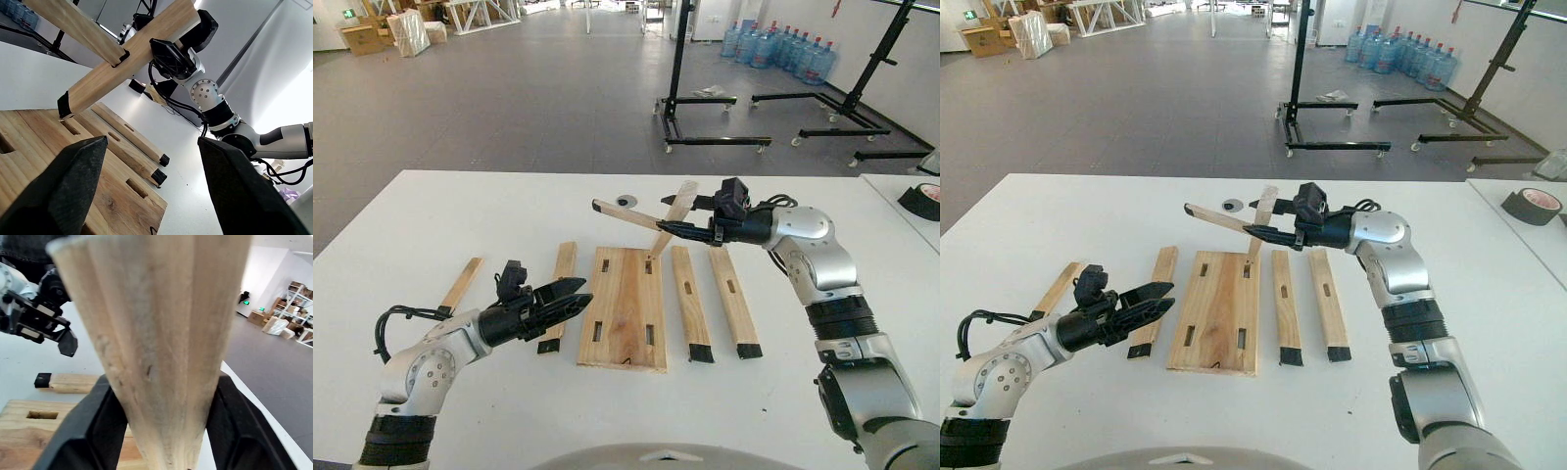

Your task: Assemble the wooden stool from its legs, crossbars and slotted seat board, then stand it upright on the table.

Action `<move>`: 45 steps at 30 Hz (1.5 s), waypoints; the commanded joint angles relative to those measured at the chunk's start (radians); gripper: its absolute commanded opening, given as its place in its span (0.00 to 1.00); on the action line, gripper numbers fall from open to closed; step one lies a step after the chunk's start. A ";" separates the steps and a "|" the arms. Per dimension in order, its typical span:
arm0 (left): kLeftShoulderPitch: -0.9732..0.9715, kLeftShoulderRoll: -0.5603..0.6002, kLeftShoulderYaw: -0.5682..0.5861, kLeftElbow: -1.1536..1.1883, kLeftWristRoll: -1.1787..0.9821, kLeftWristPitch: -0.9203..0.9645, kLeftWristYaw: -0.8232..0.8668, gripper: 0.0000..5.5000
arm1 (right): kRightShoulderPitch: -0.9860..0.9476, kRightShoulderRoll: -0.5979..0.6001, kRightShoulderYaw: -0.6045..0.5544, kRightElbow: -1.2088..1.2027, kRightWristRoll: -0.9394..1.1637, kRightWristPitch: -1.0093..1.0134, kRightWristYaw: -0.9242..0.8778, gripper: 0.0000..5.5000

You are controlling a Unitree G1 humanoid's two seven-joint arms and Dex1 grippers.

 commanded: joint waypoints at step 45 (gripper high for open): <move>0.064 0.144 -0.400 -0.051 0.548 -0.119 0.130 0.61 | -0.256 -0.031 0.146 0.459 -0.083 0.354 0.260 0.37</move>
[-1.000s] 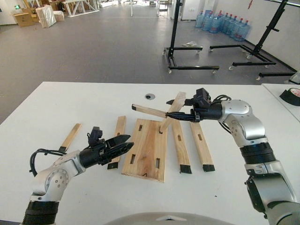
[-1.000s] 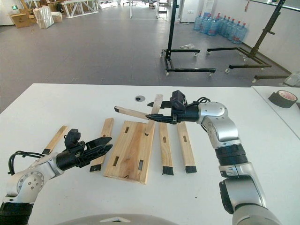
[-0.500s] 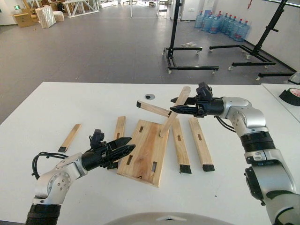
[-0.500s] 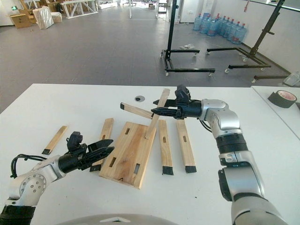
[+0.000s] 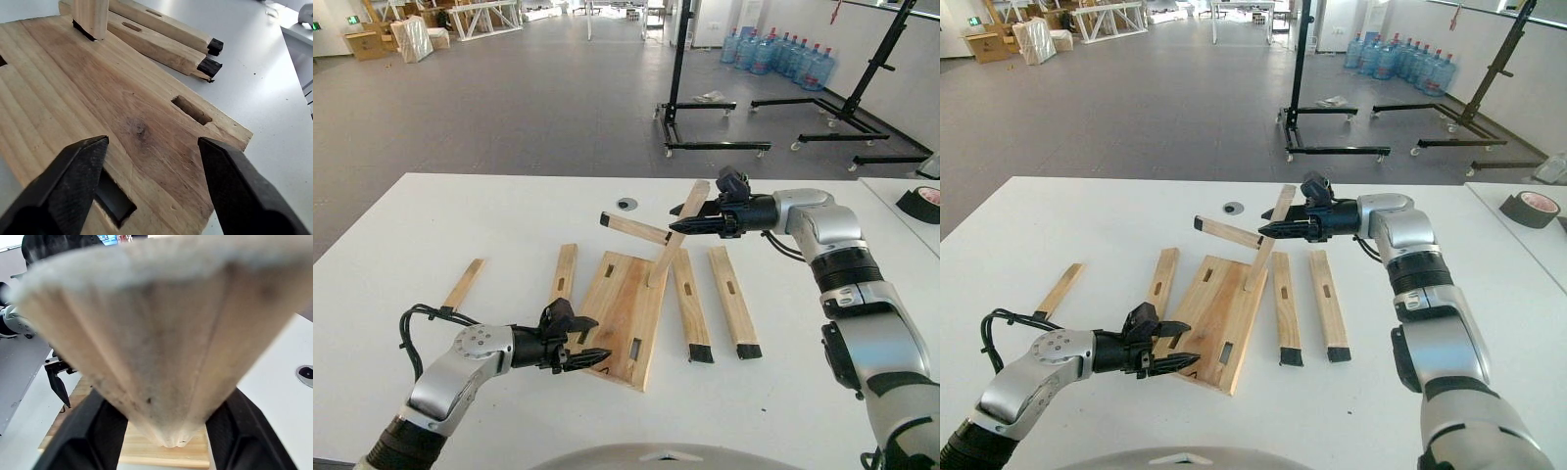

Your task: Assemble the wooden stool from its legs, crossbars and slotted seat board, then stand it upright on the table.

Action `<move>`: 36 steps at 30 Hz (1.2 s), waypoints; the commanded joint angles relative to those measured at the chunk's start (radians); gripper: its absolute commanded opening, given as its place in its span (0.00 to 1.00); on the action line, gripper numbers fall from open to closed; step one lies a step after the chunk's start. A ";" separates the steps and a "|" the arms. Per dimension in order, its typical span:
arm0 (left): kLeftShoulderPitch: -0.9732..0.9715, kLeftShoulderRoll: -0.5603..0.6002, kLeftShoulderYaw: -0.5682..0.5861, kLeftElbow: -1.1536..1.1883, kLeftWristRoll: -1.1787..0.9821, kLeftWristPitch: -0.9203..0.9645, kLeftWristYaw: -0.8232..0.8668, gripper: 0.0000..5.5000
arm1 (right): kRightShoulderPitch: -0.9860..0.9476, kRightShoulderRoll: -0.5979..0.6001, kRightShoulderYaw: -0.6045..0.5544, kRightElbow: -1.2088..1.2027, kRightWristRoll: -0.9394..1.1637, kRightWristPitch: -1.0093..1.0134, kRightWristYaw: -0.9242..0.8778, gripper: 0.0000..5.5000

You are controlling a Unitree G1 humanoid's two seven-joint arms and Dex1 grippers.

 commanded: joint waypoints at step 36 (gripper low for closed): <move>0.057 0.026 -0.032 0.104 0.000 0.009 0.008 0.61 | 0.189 0.041 -0.343 -0.694 0.171 0.027 -0.544 0.73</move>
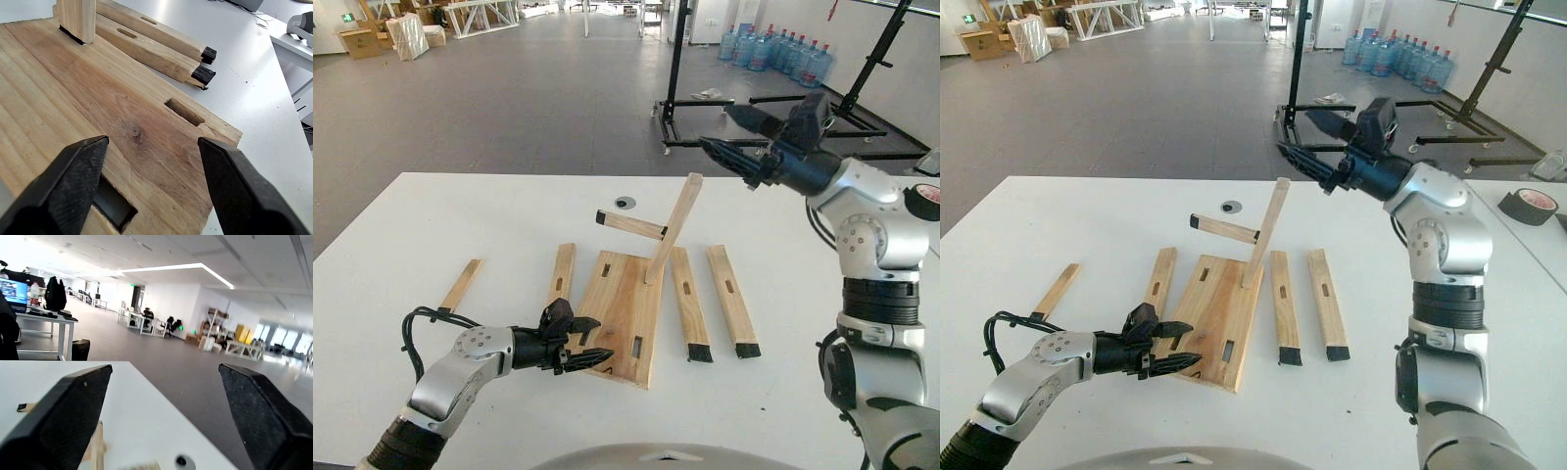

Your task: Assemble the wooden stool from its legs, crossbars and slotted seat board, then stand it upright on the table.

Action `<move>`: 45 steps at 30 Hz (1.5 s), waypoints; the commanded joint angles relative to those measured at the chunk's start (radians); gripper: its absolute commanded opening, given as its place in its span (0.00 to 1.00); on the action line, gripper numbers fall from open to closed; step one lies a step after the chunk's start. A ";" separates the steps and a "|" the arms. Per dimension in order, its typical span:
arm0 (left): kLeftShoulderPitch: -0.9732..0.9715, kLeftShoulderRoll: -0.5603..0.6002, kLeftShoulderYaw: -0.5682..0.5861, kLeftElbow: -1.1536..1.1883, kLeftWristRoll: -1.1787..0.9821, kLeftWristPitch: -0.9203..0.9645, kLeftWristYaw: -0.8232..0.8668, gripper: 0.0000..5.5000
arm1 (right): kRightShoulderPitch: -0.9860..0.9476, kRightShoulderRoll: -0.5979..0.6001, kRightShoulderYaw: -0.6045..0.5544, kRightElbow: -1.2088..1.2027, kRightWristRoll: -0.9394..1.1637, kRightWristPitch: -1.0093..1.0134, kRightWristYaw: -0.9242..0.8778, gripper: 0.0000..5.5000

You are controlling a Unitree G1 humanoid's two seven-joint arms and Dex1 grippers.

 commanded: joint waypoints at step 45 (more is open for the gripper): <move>0.158 -0.096 0.182 -0.122 -0.201 -0.001 0.055 0.61 | 0.389 0.227 -0.031 -0.304 -0.182 -0.070 -0.666 0.73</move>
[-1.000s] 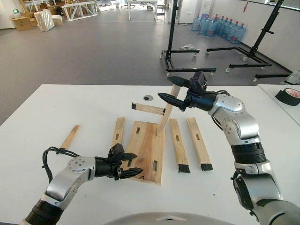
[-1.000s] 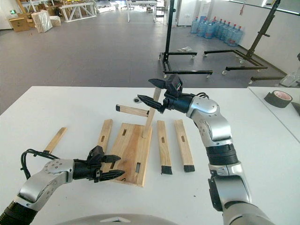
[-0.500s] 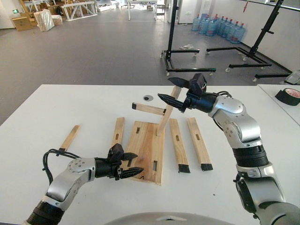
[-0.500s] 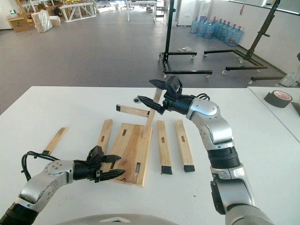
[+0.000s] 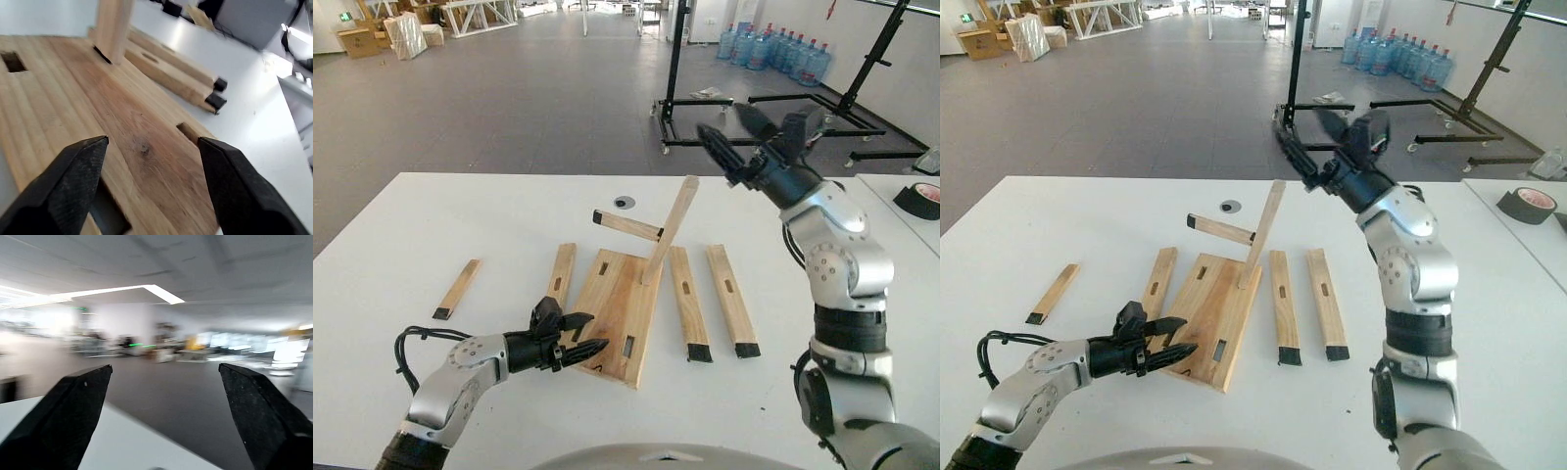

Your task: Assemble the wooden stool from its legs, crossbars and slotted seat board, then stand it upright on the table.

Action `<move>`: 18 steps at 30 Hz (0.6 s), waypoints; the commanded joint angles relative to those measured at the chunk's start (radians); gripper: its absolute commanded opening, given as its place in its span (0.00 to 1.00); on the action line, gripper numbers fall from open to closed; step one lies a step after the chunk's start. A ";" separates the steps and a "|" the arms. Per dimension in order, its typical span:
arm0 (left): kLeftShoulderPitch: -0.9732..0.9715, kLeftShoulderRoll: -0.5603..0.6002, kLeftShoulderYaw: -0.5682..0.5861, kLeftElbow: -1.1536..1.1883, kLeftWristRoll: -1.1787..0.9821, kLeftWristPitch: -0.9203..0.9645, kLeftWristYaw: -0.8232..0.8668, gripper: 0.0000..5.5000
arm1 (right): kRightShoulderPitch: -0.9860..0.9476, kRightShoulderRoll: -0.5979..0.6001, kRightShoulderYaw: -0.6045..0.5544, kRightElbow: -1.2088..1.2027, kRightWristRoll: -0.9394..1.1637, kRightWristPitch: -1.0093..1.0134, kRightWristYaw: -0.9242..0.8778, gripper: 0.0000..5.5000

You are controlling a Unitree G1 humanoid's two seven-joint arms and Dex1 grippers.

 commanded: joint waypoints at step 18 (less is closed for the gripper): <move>0.082 0.049 0.225 -0.254 -0.246 0.201 0.139 0.61 | 0.688 0.215 0.083 -0.257 -0.132 0.601 -0.407 0.73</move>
